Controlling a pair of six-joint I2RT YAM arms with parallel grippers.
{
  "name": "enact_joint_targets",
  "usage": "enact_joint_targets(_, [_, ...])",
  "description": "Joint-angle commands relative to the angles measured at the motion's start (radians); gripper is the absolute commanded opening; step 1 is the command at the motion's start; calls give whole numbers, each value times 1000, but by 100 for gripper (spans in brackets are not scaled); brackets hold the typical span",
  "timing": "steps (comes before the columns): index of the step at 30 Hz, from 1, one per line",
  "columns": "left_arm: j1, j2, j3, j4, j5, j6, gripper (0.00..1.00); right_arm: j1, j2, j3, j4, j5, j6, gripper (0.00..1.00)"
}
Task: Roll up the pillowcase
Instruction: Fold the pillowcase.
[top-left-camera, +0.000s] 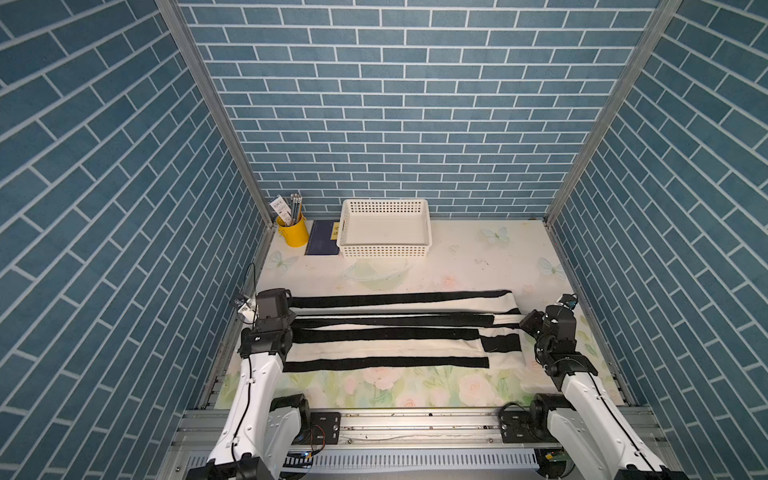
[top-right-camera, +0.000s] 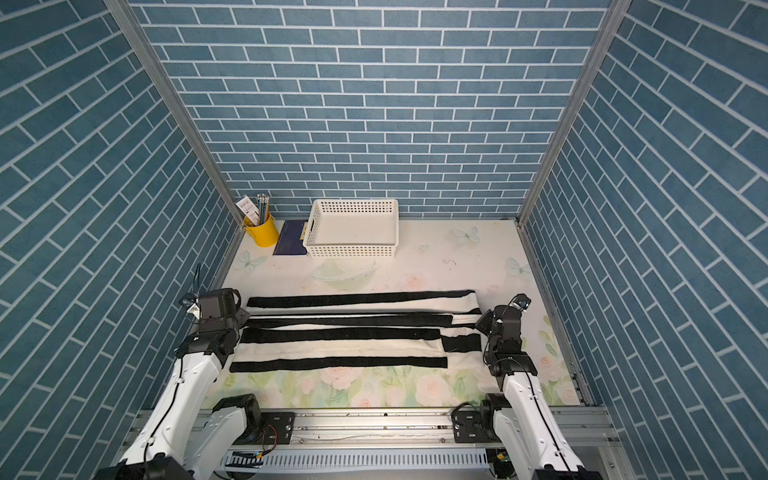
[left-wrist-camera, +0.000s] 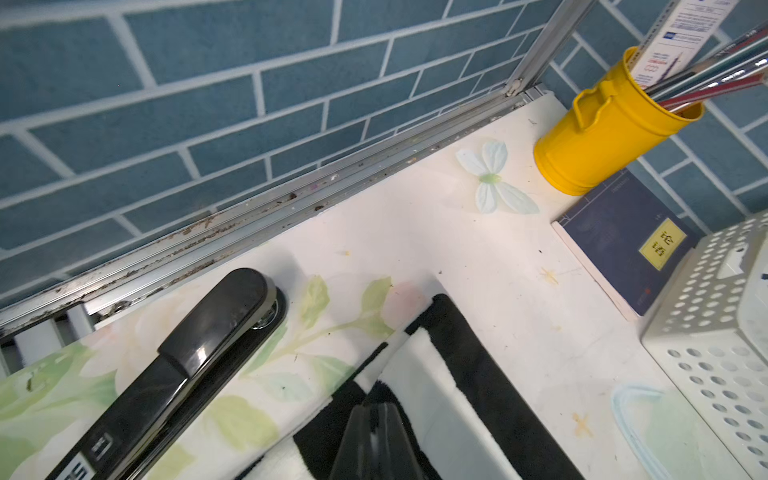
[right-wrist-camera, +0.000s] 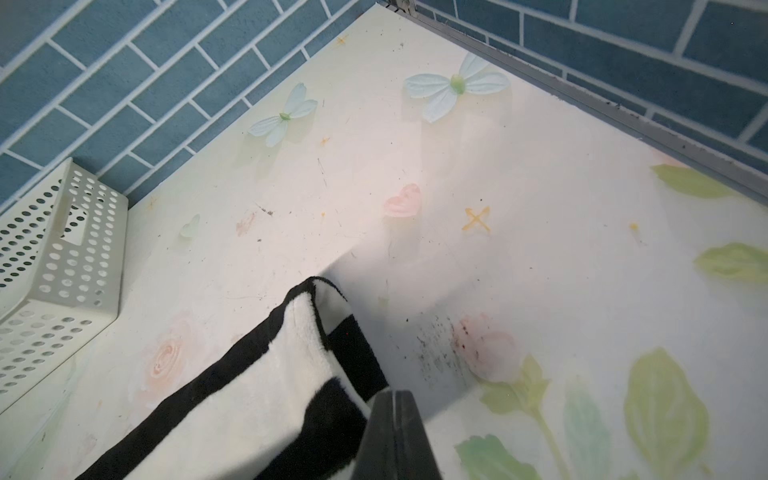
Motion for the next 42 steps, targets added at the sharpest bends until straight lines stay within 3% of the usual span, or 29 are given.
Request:
enact_joint_targets(1, [14,-6,-29,2,-137,-36,0,-12,-14,-32,-4,88,36,0])
enact_joint_targets(14, [15,-6,-138,60,-157,-145,0,-12,-158,-107,-55,78,89,0])
enact_joint_targets(21, [15,-107,-179,29,-166,-179,4,-12,-238,-125,-86,70,98,0])
enact_joint_targets(23, [13,-130,-180,10,-166,-189,18,-12,-258,-125,-106,66,101,12])
enact_joint_targets(25, [14,-155,-181,-17,-163,-194,44,-12,-288,-123,-135,56,101,34])
enact_joint_targets(27, [14,-190,-182,-52,-166,-208,86,-11,-321,-123,-171,40,101,62])
enact_joint_targets(28, [15,-203,-179,-73,-163,-215,97,-10,-343,-122,-192,31,96,74])
enact_joint_targets(29, [14,-235,-172,-89,-157,-213,100,-10,-362,-118,-208,22,91,77])
enact_joint_targets(35, [6,-258,-88,-51,-33,-140,97,-7,-363,-54,-201,-31,23,76])
enact_joint_targets(39, [-1,-134,-37,7,64,-94,91,10,-167,29,-175,-68,-16,76])
enact_joint_targets(42, [-12,-27,-37,52,166,-58,82,82,-15,65,-157,-86,-24,73])
